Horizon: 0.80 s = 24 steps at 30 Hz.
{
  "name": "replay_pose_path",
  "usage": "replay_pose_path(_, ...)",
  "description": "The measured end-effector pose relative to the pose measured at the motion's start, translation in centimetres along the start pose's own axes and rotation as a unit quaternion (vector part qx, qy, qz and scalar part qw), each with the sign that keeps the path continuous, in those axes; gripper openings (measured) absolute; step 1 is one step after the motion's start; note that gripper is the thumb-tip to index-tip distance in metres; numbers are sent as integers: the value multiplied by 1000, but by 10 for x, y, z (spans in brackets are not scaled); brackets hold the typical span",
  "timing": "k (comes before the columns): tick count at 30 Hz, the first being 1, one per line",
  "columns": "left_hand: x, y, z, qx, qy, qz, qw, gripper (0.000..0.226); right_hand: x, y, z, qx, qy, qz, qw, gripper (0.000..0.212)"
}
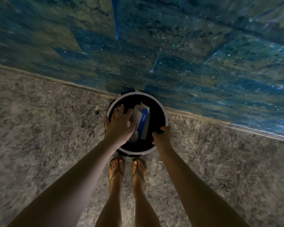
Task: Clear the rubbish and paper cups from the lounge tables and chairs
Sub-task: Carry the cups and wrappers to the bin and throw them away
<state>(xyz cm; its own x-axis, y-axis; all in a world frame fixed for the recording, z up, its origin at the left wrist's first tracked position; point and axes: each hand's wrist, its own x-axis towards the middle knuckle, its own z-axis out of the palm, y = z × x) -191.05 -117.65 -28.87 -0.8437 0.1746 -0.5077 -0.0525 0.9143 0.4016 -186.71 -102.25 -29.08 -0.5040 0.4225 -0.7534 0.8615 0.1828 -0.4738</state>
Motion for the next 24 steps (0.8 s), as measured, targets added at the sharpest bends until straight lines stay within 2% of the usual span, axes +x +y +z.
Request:
replay_pose_path(5,-7,9,-18,-33,44,25,998,55,-8,-13,-5,-27,13,-45,999,28)
replay_pose_path(7,-14,12,-32,-37,68,42,996,56,-16,-24,-7,-70,8,-110,991,26)
replay_pose_path(9,-23,12,-53,-35,97,59,993,54,-29,-41,-8,-106,-36,-197,974,30)
replay_pose_path(14,-64,9,-133,-78,190,72,976,42,-81,-108,-9,-161,-91,-402,897,32)
replay_pose_path(19,-123,2,-224,-92,275,39,956,54,-154,-183,-4,-146,-130,-530,825,36)
replay_pose_path(21,-156,-7,-266,-97,326,3,940,56,-194,-215,3,-145,-151,-568,796,44)
replay_pose_path(24,-214,-30,-324,-97,393,-42,914,56,-260,-261,27,-144,-183,-635,737,42)
